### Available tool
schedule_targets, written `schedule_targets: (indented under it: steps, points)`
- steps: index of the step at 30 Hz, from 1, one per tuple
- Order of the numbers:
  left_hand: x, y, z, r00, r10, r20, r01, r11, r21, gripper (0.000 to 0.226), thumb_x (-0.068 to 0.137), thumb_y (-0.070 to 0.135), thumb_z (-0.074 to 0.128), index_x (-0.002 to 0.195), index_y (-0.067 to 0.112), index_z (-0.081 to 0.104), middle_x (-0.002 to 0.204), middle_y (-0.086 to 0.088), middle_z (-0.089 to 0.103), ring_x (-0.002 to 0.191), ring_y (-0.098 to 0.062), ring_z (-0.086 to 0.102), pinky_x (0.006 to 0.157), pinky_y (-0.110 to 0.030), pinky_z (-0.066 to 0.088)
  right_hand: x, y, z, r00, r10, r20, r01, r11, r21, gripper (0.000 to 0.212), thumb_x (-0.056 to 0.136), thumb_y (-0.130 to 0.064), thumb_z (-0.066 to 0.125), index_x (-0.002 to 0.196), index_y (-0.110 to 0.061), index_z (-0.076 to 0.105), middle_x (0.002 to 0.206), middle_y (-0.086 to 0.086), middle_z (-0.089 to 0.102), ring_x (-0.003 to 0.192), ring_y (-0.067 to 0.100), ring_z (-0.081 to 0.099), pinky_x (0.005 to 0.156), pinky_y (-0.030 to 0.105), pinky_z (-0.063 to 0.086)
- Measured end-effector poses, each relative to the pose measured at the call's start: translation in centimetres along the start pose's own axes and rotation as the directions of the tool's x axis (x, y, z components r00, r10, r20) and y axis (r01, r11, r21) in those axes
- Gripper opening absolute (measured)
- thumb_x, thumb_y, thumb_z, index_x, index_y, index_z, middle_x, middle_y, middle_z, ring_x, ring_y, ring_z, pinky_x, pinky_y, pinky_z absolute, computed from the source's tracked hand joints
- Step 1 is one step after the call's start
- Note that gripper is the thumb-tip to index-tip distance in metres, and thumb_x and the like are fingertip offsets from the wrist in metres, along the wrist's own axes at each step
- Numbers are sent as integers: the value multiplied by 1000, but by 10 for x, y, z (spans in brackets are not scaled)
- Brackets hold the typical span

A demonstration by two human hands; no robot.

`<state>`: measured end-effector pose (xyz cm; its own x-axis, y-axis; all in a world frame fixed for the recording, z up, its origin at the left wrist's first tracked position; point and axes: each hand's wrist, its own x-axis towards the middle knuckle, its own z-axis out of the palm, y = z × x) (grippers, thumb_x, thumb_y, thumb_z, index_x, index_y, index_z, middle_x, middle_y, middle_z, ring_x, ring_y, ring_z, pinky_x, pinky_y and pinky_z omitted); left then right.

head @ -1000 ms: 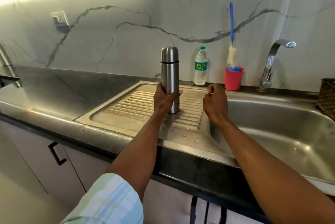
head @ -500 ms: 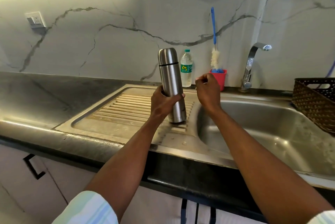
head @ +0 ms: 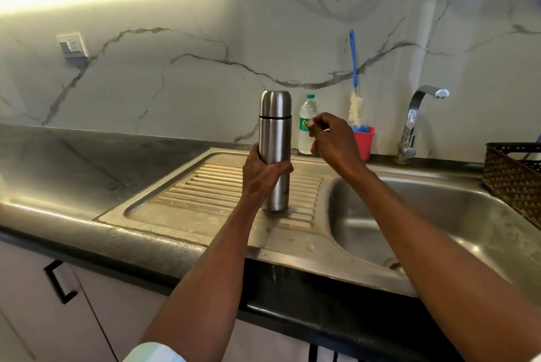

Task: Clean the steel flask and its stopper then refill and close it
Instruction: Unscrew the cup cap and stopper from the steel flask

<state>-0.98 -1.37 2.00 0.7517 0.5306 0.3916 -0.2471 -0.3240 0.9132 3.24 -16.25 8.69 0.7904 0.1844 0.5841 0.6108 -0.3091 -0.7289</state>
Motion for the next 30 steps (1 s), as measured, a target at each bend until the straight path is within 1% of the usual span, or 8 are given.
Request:
schedule_targets:
  steps: [3, 6, 9, 11, 15, 19, 25, 30]
  points:
    - [5, -7, -5, 1000, 10, 26, -10, 1000, 25, 69, 57, 21, 86, 120, 21, 57, 105, 0, 66, 93, -18, 63, 83, -40, 56, 25, -31, 2, 995, -48, 87, 59, 989, -135, 49, 102, -50, 35, 106, -8, 61, 95, 14, 67, 70, 21, 64, 60, 29, 51]
    - [10, -11, -7, 999, -27, 47, 27, 1000, 0, 63, 65, 12, 85, 118, 23, 53, 106, -1, 64, 95, -20, 62, 80, -36, 54, 55, -62, 2, 965, -24, 263, 107, 945, -309, 71, 96, -68, 22, 101, -10, 62, 80, 12, 67, 56, 20, 60, 54, 26, 45]
    - [12, -13, -7, 996, -38, 76, 40, 999, -26, 61, 67, 10, 84, 116, 25, 50, 100, 2, 61, 91, -17, 60, 72, -30, 50, 73, -80, 15, 905, 29, 424, 228, 809, -542, 78, 86, -81, 26, 84, -11, 61, 74, 8, 65, 60, 21, 62, 59, 26, 45]
    - [12, -14, -7, 996, -31, 88, 34, 999, -34, 65, 68, 9, 83, 122, 21, 50, 103, 0, 62, 91, -17, 60, 73, -30, 51, 77, -89, 25, 904, 61, 423, 260, 706, -659, 75, 81, -85, 33, 76, -14, 56, 74, 3, 62, 65, 19, 58, 61, 26, 40]
    - [12, -19, -8, 997, -6, 80, 11, 998, -59, 75, 62, 17, 85, 129, 18, 50, 111, -6, 64, 98, -22, 64, 79, -35, 55, 74, -97, 44, 945, 22, 325, 260, 550, -794, 82, 77, -86, 40, 114, -16, 61, 112, 8, 64, 101, 27, 58, 77, 33, 37]
    - [8, -23, -9, 999, 13, 45, -9, 997, -76, 80, 57, 37, 89, 125, 21, 50, 109, -1, 65, 96, -17, 66, 80, -35, 57, 73, -97, 55, 940, -31, 340, 294, 579, -760, 72, 80, -75, 51, 125, -19, 57, 128, 7, 61, 114, 28, 56, 79, 34, 36]
    - [9, -26, -6, 997, 37, 67, -33, 998, -60, 76, 56, 32, 86, 123, 24, 51, 107, -1, 65, 94, -17, 66, 81, -39, 58, 74, -99, 41, 901, 60, 431, 295, 643, -707, 70, 82, -71, 54, 126, -16, 56, 129, 6, 59, 115, 27, 54, 82, 33, 40]
    - [9, -26, -10, 991, 30, 128, -17, 995, -97, 82, 56, 32, 83, 131, 22, 50, 111, -3, 65, 100, -19, 65, 84, -37, 57, 76, -94, 31, 793, 54, 607, 263, 868, -421, 51, 87, -48, 65, 125, -17, 57, 126, 7, 58, 105, 23, 55, 81, 33, 47]
